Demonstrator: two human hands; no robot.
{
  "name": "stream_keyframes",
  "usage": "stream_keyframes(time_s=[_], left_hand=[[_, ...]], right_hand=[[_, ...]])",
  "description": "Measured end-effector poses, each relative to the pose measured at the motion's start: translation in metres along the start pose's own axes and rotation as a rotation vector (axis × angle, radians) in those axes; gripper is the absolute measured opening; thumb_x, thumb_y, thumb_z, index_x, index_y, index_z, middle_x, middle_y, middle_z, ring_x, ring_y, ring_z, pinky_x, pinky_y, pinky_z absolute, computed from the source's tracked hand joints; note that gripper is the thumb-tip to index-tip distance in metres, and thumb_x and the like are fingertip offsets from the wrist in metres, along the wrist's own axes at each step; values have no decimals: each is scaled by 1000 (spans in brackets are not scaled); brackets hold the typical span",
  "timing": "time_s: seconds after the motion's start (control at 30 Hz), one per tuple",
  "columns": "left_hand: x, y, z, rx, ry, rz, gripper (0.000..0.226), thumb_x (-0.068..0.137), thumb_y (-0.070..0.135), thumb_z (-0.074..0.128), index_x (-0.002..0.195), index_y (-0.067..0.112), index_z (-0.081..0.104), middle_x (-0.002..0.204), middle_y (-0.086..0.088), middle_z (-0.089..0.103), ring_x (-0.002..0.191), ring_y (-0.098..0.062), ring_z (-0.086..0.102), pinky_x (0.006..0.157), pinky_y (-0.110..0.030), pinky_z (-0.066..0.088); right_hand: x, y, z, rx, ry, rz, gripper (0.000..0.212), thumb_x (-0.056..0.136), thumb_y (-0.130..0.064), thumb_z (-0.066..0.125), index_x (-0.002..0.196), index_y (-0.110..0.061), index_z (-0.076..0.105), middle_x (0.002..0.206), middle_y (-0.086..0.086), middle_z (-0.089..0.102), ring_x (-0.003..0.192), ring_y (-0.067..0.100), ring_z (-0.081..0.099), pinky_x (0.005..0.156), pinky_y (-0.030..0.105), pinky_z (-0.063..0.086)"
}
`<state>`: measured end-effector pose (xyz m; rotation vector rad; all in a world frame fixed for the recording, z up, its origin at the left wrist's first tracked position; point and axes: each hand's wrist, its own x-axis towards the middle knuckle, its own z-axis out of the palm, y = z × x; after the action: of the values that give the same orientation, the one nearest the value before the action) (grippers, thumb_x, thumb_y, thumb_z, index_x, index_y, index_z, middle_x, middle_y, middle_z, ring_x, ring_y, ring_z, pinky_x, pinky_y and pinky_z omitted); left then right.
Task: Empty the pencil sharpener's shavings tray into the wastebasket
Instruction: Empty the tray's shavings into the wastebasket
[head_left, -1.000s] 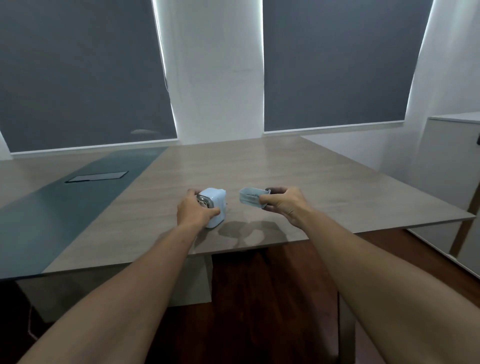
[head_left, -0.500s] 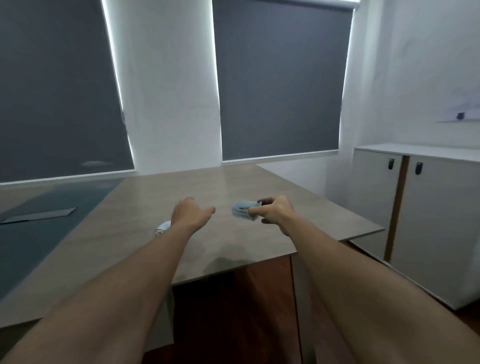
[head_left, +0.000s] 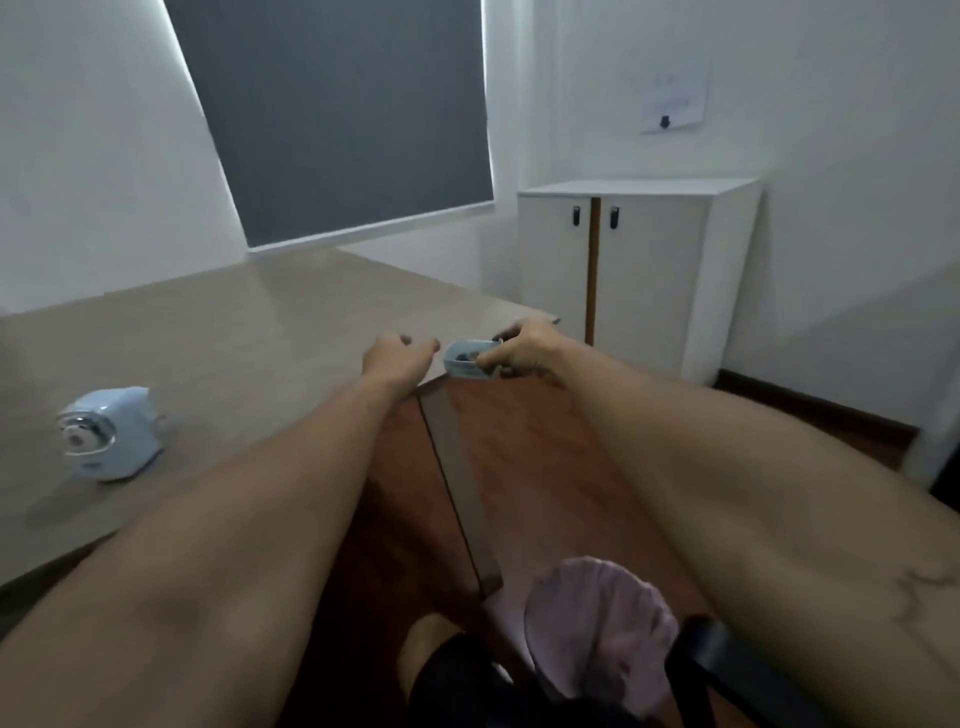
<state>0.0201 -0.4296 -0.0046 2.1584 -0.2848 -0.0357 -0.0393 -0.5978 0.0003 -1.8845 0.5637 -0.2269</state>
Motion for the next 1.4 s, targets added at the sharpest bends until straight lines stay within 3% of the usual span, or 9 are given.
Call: stream_keyframes(time_s=[0.13, 0.27, 0.43, 0.57, 0.67, 0.83, 0.97, 1.27, 1.4], left_hand=[[-14, -17, 74, -17, -116, -12, 48, 87, 42, 59, 122, 11, 68, 127, -11, 67, 119, -28, 60, 98, -31, 45], [-27, -49, 144, -32, -237, -91, 48, 86, 46, 60, 120, 13, 69, 129, -7, 65, 119, -26, 59, 103, -39, 49], [-40, -105, 222, -28, -348, -249, 42, 90, 40, 60, 116, 7, 68, 126, -9, 66, 119, -27, 58, 91, -27, 41], [-51, -159, 282, 42, -368, -381, 55, 88, 41, 62, 134, 10, 59, 138, -11, 60, 130, -29, 53, 103, -30, 40], [-59, -202, 313, 100, -379, -432, 62, 85, 43, 65, 139, 14, 54, 141, -12, 59, 132, -31, 52, 107, -34, 41], [-77, -254, 342, 179, -341, -548, 66, 89, 35, 63, 148, 19, 39, 142, -18, 53, 131, -39, 50, 104, -40, 42], [-88, -284, 362, 138, -332, -678, 74, 90, 30, 63, 154, 26, 26, 147, -18, 49, 135, -40, 46, 109, -43, 37], [-106, -307, 382, 120, -271, -636, 58, 94, 16, 50, 147, 39, 38, 140, -12, 56, 128, -36, 54, 104, -44, 45], [-110, -310, 377, 116, -262, -610, 54, 98, 18, 42, 146, 42, 38, 140, -12, 56, 125, -37, 55, 105, -41, 43]], right_hand=[[-3, 74, -26, -35, -42, 82, 57, 68, -2, 84, 121, 6, 63, 105, 15, 65, 92, 26, 67, 89, 42, 59], [2, 153, -39, -81, -109, 180, 60, 70, 1, 80, 126, 6, 61, 110, 15, 63, 90, 23, 66, 73, 30, 63], [7, 237, -45, -171, -180, 297, 57, 73, 2, 79, 127, 4, 60, 95, 7, 62, 81, 18, 63, 55, 18, 57], [26, 317, -44, -343, -260, 346, 55, 71, -3, 82, 123, 2, 64, 101, 8, 62, 86, 19, 61, 75, 29, 54], [39, 369, -32, -432, -329, 366, 55, 67, -10, 86, 118, -5, 67, 101, 6, 66, 89, 18, 61, 74, 28, 53], [43, 438, -8, -531, -416, 370, 56, 60, -18, 89, 111, -15, 67, 103, 0, 67, 93, 17, 65, 84, 28, 54], [43, 477, 7, -589, -453, 349, 56, 59, -18, 90, 109, -11, 66, 103, 2, 69, 92, 18, 64, 85, 31, 55], [38, 528, 49, -752, -580, 308, 68, 59, -36, 90, 116, -13, 60, 109, 2, 65, 90, 16, 57, 72, 24, 42], [38, 537, 63, -787, -656, 321, 73, 56, -39, 91, 118, -13, 62, 110, 1, 65, 97, 20, 64, 78, 28, 51]])
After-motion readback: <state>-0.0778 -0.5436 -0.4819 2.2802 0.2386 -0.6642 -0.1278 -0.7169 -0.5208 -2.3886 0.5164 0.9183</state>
